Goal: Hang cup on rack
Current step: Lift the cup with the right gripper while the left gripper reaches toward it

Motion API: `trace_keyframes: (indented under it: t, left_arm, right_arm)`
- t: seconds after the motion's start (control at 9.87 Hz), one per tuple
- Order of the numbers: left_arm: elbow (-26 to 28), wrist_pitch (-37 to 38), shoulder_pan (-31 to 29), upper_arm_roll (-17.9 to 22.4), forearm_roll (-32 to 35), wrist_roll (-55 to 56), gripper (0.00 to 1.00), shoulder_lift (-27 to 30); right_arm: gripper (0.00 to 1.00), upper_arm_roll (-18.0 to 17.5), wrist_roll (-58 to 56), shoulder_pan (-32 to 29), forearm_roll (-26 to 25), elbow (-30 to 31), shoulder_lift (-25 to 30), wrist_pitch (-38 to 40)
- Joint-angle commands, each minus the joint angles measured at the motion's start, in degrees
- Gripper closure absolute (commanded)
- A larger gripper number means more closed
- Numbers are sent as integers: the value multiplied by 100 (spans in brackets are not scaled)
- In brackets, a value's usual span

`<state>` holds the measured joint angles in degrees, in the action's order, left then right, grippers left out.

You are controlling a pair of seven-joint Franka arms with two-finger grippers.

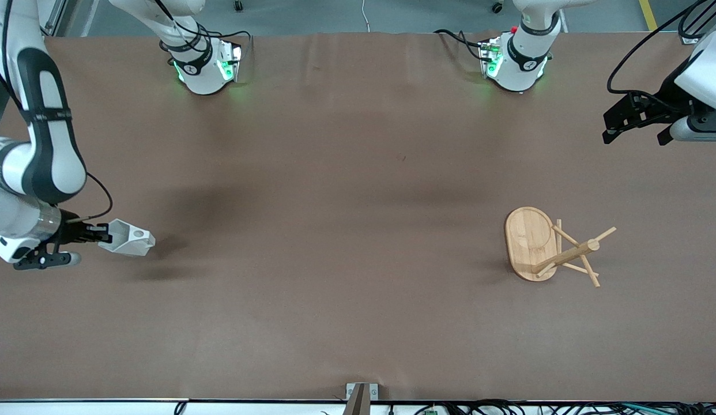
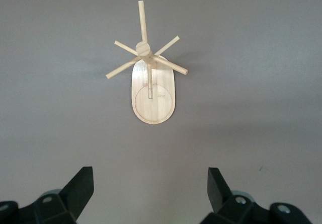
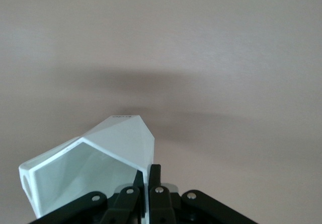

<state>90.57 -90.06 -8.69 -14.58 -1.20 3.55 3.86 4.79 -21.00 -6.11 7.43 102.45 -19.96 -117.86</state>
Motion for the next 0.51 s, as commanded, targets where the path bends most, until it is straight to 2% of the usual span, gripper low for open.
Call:
trace_keyframes:
  t: [0.0,0.2,0.41]
  left_arm:
    - [110,41,-19,-36,-39,58,0,-69]
    - [119,15,77,-106,-13,-72,0,-131]
    - [-21,-20,131,-560,-30,-117,0,-193]
  right_arm:
    - [100,-4,-9,223,782,-13,405,654]
    - [100,-13,384,461,1338,-295,493,1237]
    - [100,-13,544,943,1909,-304,660,1256]
